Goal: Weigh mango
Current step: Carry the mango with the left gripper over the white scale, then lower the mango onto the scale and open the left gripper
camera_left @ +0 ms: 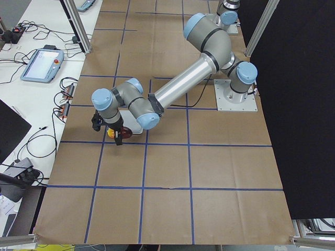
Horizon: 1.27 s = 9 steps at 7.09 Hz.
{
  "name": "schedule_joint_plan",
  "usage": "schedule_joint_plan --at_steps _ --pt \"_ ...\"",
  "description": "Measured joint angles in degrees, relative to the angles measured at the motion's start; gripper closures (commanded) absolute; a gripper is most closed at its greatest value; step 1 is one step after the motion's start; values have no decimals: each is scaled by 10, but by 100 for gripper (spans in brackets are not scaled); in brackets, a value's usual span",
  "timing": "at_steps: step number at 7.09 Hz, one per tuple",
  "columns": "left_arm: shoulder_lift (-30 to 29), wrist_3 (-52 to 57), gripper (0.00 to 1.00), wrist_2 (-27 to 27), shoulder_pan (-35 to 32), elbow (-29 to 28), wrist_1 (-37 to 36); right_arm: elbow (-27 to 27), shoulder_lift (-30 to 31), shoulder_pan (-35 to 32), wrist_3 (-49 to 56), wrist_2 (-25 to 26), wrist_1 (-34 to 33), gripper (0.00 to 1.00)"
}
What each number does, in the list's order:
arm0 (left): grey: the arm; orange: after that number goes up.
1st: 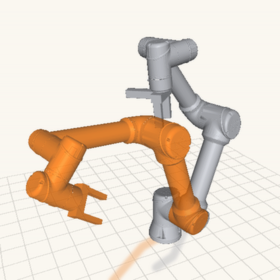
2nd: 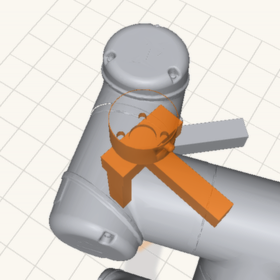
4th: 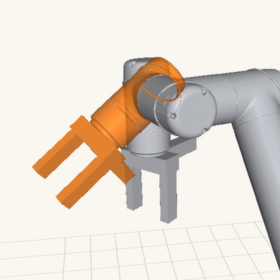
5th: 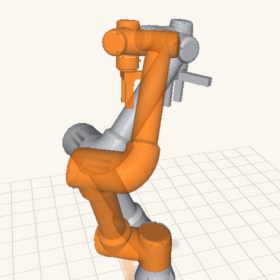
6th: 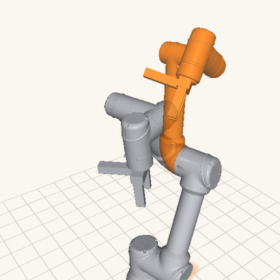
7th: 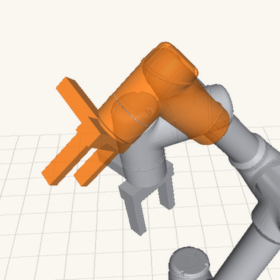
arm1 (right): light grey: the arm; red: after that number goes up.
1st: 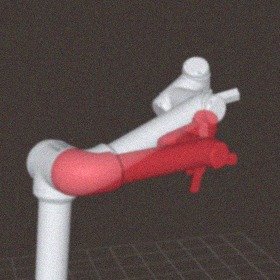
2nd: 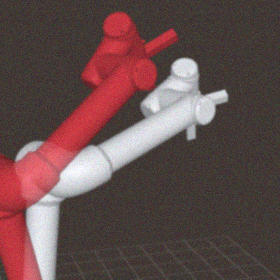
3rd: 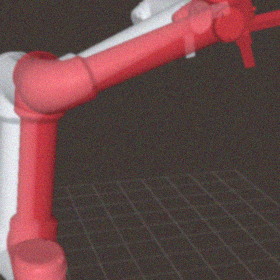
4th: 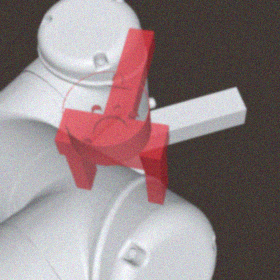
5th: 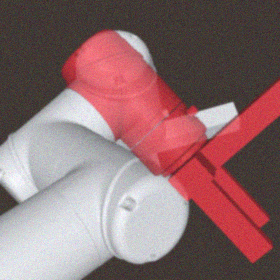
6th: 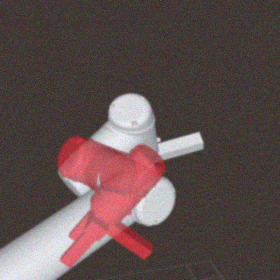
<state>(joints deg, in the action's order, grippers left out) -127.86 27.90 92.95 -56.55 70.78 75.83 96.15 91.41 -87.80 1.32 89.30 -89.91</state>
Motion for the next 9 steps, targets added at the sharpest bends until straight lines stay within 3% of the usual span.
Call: schedule_joint_plan --at_steps 3,7,8,9 --pt "26 -21 92 -2 -43 73 -17 0 0 0 0 0 0 0" --pt "18 -13 80 -2 -53 70 -47 0 0 0 0 0 0 0" --pt "12 -11 73 -1 -53 65 -50 0 0 0 0 0 0 0" --pt "7 -10 47 0 -53 61 -51 0 0 0 0 0 0 0"
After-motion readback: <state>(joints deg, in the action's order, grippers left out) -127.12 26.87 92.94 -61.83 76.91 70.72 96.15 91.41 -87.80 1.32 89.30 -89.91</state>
